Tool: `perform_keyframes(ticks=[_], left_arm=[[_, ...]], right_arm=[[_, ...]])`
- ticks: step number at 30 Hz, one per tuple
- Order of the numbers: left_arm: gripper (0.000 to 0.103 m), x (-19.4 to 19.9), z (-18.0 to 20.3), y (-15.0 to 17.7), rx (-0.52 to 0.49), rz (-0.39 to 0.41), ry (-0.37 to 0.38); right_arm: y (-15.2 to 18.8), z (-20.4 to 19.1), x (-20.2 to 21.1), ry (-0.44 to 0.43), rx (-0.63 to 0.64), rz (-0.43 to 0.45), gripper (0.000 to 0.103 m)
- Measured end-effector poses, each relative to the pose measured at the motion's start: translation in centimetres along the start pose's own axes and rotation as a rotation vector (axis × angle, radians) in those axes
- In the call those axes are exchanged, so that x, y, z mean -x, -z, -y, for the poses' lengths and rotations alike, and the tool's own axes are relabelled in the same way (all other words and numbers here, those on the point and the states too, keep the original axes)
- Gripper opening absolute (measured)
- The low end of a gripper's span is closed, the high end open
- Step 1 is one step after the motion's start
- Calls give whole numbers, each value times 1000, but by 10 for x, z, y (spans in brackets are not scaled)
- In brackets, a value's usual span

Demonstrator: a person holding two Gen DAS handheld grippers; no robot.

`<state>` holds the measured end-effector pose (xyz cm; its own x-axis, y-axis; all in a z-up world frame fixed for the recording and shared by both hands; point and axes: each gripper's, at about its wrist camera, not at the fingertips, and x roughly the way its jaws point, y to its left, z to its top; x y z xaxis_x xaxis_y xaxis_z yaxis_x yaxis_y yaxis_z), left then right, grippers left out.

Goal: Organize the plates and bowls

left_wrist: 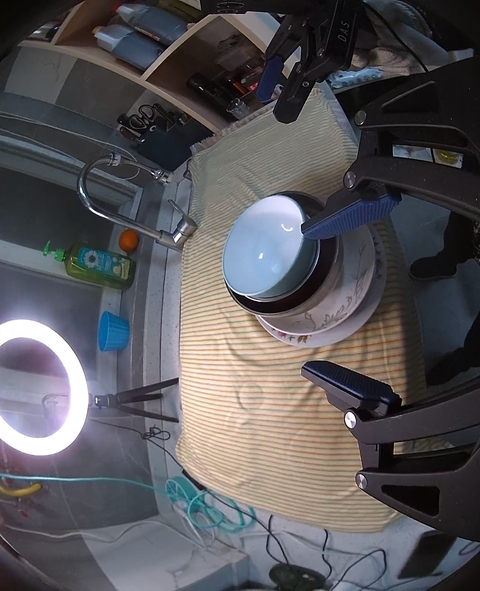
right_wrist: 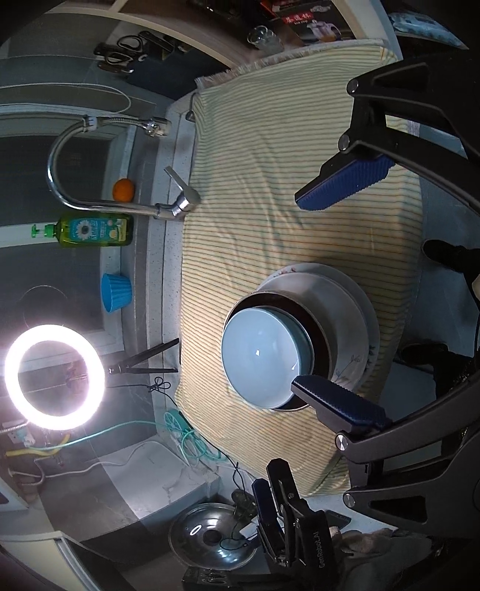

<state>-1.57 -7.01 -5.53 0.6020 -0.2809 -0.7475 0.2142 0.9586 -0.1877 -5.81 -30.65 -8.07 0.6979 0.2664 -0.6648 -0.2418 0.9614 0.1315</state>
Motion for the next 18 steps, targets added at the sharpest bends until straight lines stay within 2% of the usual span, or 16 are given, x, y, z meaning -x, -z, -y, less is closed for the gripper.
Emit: perform_keyframes(ticks=[18], left_arm=[[70, 18, 9, 15, 31, 72, -38]], right_arm=[[9, -13, 16, 20, 41, 48, 94]])
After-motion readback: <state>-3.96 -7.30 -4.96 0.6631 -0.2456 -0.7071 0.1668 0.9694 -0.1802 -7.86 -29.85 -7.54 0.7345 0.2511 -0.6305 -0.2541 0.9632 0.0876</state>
